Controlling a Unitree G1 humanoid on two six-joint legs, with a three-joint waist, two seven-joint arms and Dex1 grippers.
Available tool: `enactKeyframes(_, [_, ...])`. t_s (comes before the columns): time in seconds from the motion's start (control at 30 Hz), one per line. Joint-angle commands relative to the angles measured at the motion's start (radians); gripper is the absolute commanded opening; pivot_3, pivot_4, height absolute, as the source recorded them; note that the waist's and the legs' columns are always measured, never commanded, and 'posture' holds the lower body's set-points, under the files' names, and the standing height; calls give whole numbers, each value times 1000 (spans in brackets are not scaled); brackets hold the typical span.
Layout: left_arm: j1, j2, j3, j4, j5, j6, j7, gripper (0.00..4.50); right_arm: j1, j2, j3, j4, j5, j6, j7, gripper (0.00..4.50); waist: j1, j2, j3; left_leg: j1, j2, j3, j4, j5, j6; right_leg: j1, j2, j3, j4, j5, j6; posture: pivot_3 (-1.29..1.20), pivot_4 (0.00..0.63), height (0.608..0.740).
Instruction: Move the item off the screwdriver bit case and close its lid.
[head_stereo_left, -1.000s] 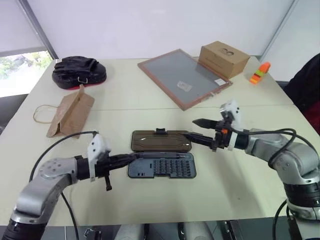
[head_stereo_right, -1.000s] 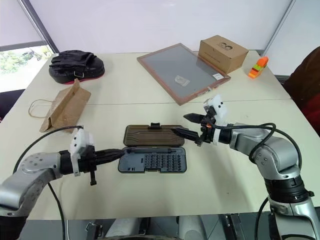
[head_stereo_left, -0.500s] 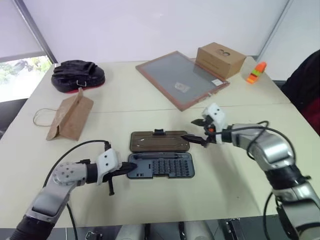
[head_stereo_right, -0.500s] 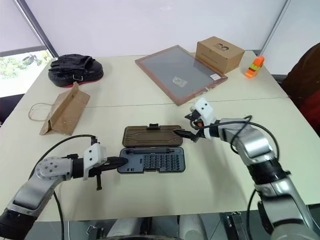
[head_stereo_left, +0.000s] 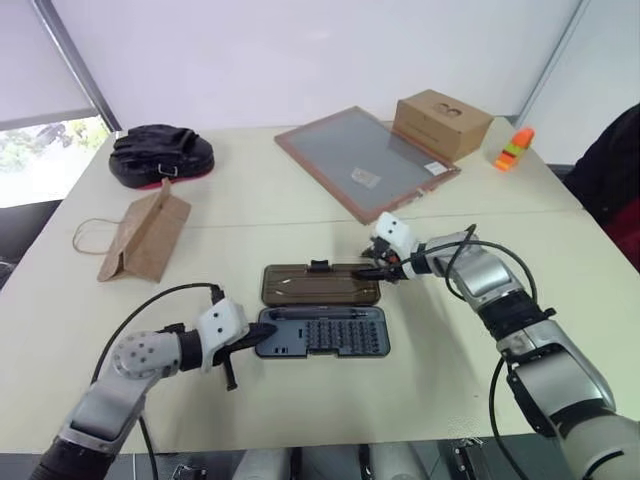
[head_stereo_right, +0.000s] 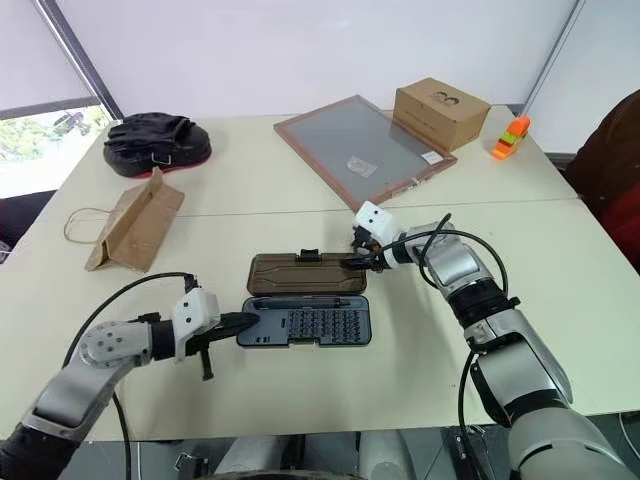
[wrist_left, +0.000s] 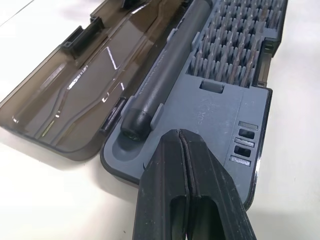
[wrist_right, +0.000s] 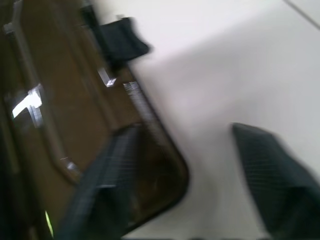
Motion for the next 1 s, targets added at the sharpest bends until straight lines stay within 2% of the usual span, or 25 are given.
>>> enactKeyframes(0.03, [43,0,-28,33,34,58,14,0,33,-2,14,13,-46,6,26,515,-1,0,0,3,0,0,-1,0,0,3,0,0,-1,-1,0,0,150,740])
enactKeyframes(0.07, [46,-3,-25,33,30,62,20,0,38,-2,13,8,-50,-1,34,18,-1,-1,-1,3,0,-1,-1,0,0,4,0,-1,-1,-2,0,0,150,740])
enactKeyframes(0.17, [54,-17,-13,38,10,80,30,0,53,5,10,12,-79,-58,33,18,-3,-3,-3,6,1,-3,-1,0,1,6,1,-3,0,-4,-1,0,150,740])
enactKeyframes(0.3, [59,-48,3,103,-5,80,35,0,44,21,3,75,-171,-267,-68,18,-9,-3,-4,8,1,-3,-2,0,0,7,1,-3,1,-5,-1,0,150,740])
enactKeyframes(0.4, [69,-57,-1,143,6,56,33,0,38,16,-11,100,-225,-423,-129,18,-18,-3,-4,17,2,-3,-2,-1,0,16,1,-3,1,-8,2,0,150,740])
enactKeyframes(0.5, [70,-69,7,143,-6,55,35,0,46,-8,-50,31,-233,-497,-148,18,-25,-3,-3,19,2,-4,-2,-1,0,19,1,-2,1,-11,1,0,150,740])
enactKeyframes(0.63, [49,-92,37,121,-53,87,44,0,95,-69,-97,-154,-248,-522,-161,18,-22,0,0,17,2,-4,-2,0,0,17,1,-2,1,-11,1,0,150,740])
enactKeyframes(0.77, [27,-100,67,73,-115,117,29,0,145,-81,-131,-286,-241,-473,-172,18,-8,-1,1,14,1,-4,-2,0,0,13,1,-2,1,-10,1,0,150,740])
enactKeyframes(1.0, [3,-82,78,3,-181,199,0,0,171,-90,-117,-318,-340,-543,-237,18,1,-2,6,-1,0,-4,-1,1,-2,-1,1,-2,2,-7,-2,0,150,740])
